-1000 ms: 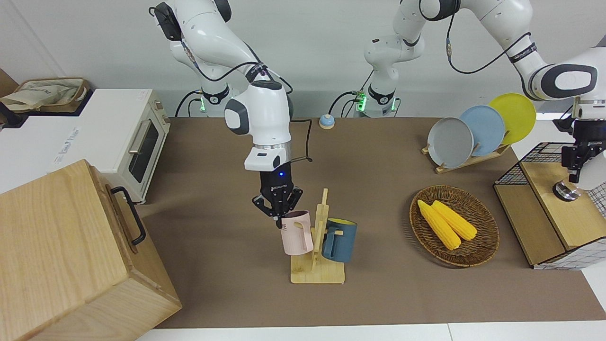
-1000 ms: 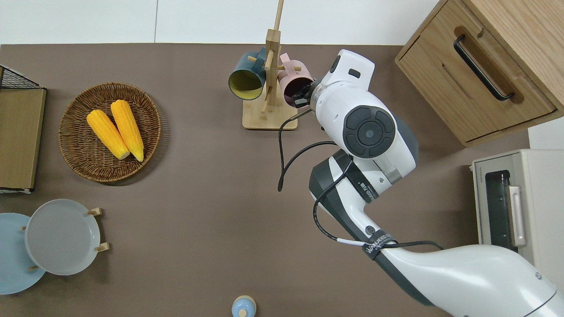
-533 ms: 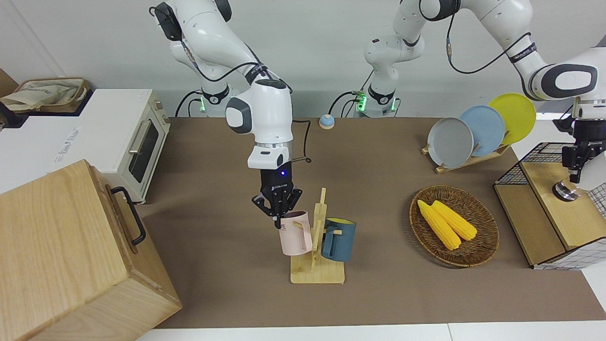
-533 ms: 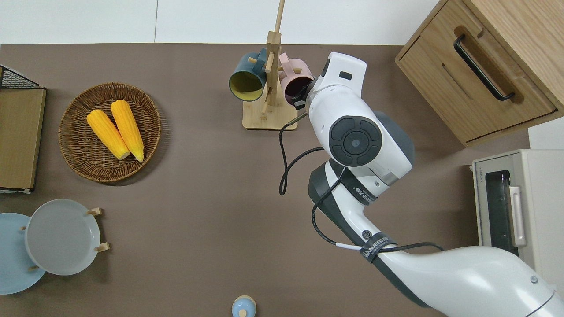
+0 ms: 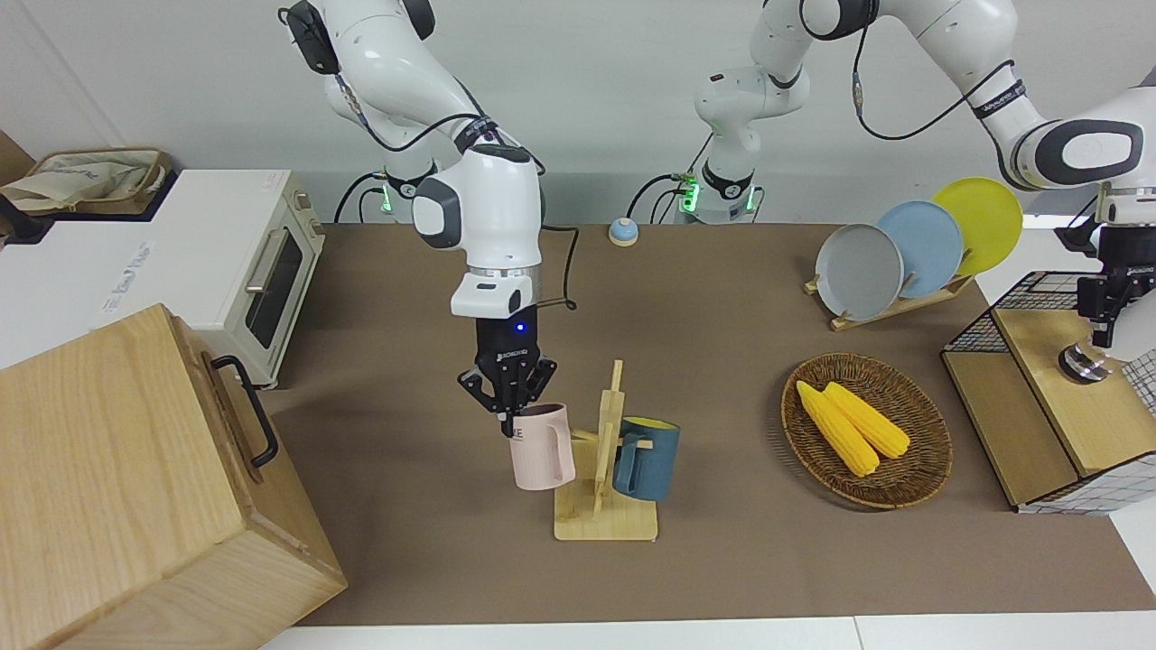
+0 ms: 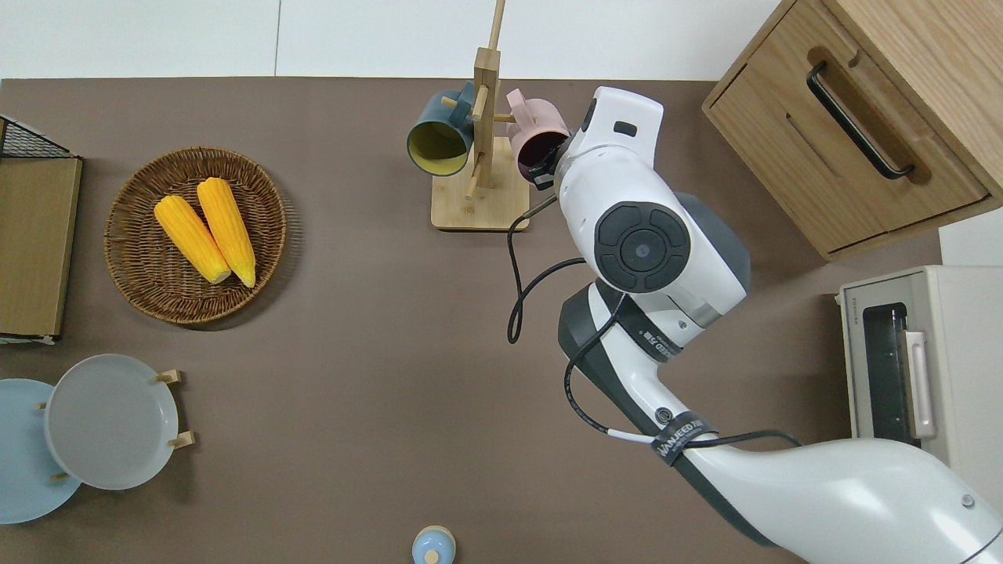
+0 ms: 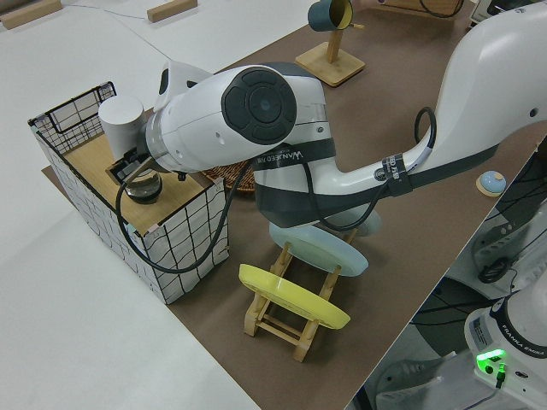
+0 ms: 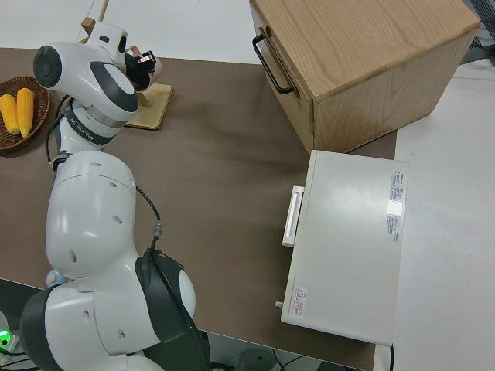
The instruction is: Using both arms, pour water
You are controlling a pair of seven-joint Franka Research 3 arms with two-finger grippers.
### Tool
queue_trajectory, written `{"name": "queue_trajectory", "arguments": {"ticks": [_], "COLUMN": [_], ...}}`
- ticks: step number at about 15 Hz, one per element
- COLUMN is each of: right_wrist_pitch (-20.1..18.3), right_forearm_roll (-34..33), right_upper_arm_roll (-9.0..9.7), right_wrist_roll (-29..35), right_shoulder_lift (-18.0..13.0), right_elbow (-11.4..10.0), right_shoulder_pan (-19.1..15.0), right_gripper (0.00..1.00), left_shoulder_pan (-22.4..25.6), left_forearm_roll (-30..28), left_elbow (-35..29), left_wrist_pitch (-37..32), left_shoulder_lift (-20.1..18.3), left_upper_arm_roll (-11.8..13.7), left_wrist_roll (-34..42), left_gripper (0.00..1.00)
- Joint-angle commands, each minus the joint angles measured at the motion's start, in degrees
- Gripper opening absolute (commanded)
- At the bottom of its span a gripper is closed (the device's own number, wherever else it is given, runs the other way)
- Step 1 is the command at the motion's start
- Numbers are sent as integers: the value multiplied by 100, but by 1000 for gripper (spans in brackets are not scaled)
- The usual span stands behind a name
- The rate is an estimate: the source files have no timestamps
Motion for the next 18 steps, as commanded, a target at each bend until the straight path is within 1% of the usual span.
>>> {"name": "queue_trajectory", "arguments": {"ticks": [1, 3, 4, 6, 8, 10, 12, 14, 15, 16, 17, 18], "right_wrist_pitch": [-32, -23, -23, -14, 3, 12, 12, -40, -84, -198, -329, -479], "right_forearm_roll": [-114, -105, -105, -96, -78, -8, 281, 413, 623, 912, 1089, 1134], "right_upper_arm_roll": [206, 285, 285, 320, 355, 373, 373, 364, 364, 364, 364, 364], "right_wrist_roll": [-271, -351, -421, -544, -780, -965, -1211, -1422, -1423, -1458, -1450, -1432], "right_shoulder_lift": [-248, -389, -459, -574, -670, -741, -802, -890, -1021, -1188, -1355, -1478], "right_elbow": [-225, -384, -471, -603, -726, -780, -789, -841, -981, -1199, -1419, -1578], "right_shoulder_pan": [-330, -497, -550, -681, -848, -963, -1007, -1129, -1226, -1288, -1349, -1393], "right_gripper": [0, 0, 0, 0, 0, 0, 0, 0, 0, 0, 0, 0], "left_shoulder_pan": [0, -35, -44, -70, -79, -79, -79, -79, -79, -79, -79, -79], "left_forearm_roll": [-25, 71, 341, 1026, 1450, 1565, 1732, 2048, 2180, 2251, 2356, 2453], "left_elbow": [191, 217, 217, 261, 314, 314, 331, 393, 402, 402, 393, 393], "left_wrist_pitch": [-8, -26, -34, -35, -148, -262, -421, -535, -544, -570, -658, -754], "left_shoulder_lift": [-60, -130, -183, -297, -376, -490, -587, -640, -684, -763, -833, -903], "left_upper_arm_roll": [18, 18, 18, -17, -61, -122, -123, -131, -175, -254, -281, -290], "left_wrist_roll": [-256, -476, -677, -1361, -1820, -2005, -2163, -2479, -2628, -2734, -2814, -2919], "left_gripper": [0, 0, 0, 0, 0, 0, 0, 0, 0, 0, 0, 0]}}
